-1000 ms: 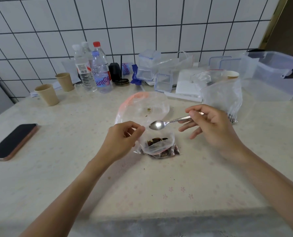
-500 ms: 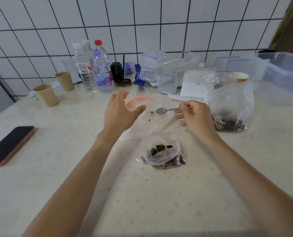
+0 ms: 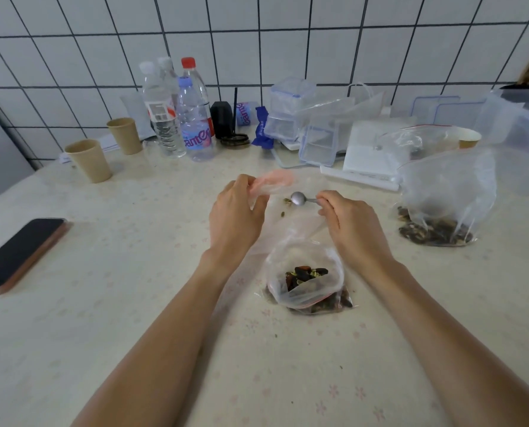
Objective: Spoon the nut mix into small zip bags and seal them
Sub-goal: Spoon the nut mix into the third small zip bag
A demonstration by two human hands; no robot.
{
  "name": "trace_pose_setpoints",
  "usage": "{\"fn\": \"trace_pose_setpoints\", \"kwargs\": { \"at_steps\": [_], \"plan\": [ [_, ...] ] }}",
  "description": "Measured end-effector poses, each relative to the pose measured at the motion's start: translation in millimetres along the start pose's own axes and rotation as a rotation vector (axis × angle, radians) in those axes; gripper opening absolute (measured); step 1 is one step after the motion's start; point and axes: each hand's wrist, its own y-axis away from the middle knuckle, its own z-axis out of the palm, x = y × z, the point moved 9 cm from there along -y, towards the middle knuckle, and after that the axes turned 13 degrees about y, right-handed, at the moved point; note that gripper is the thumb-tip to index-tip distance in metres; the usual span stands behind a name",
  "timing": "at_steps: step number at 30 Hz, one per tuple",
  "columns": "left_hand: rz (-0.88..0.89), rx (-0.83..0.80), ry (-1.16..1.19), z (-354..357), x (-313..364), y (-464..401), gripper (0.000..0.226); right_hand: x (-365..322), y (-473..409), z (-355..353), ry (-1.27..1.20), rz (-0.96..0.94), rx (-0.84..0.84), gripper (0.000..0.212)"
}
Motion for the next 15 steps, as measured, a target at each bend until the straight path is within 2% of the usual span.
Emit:
{"fn": "trace_pose_setpoints", "kwargs": {
  "at_steps": [8, 15],
  "plan": [
    [0.121, 0.013, 0.087, -2, 13, 2, 0.019, 13, 0, 8, -0.051, 0.117, 0.023, 0.029],
    [0.119, 0.053, 0.102, -6, 12, 0, 0.019, 4, -1, 8, 0.02, 0.03, 0.006, 0.03]
  ]
}}
